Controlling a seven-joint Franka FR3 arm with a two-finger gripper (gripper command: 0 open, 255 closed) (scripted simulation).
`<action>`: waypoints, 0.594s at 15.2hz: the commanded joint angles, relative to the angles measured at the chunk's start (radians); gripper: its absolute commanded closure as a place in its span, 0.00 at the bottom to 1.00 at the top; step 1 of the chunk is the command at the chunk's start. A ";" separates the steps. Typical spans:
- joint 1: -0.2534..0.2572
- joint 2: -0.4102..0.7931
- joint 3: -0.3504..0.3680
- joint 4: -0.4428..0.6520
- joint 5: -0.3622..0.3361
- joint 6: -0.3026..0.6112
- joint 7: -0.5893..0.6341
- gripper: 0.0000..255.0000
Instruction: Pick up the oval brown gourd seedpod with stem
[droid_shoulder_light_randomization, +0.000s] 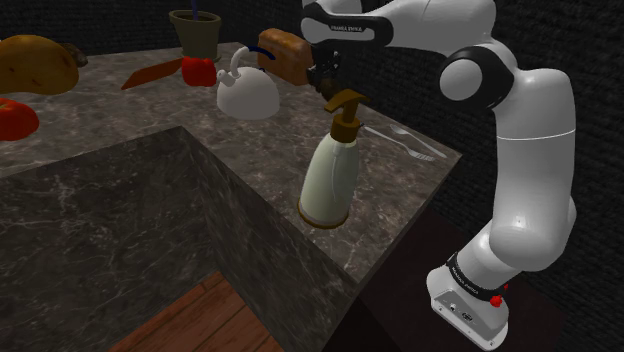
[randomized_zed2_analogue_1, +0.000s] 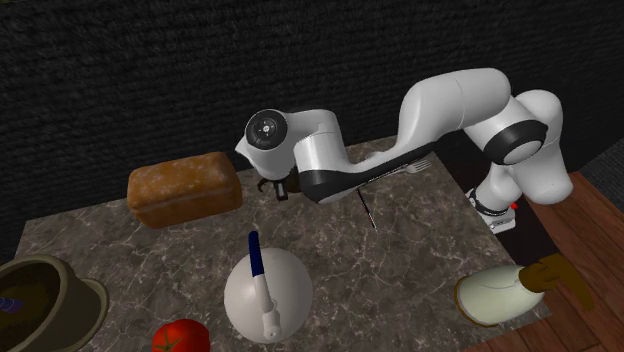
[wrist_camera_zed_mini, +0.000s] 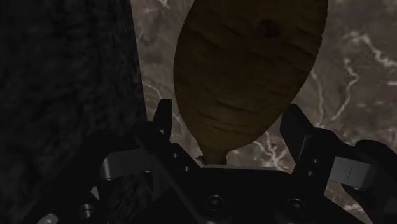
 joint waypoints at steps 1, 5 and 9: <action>0.001 0.001 0.000 0.026 0.001 -0.023 -0.009 1.00; 0.006 0.016 -0.002 0.102 0.003 -0.082 -0.029 1.00; 0.012 0.041 -0.004 0.197 0.003 -0.147 -0.052 1.00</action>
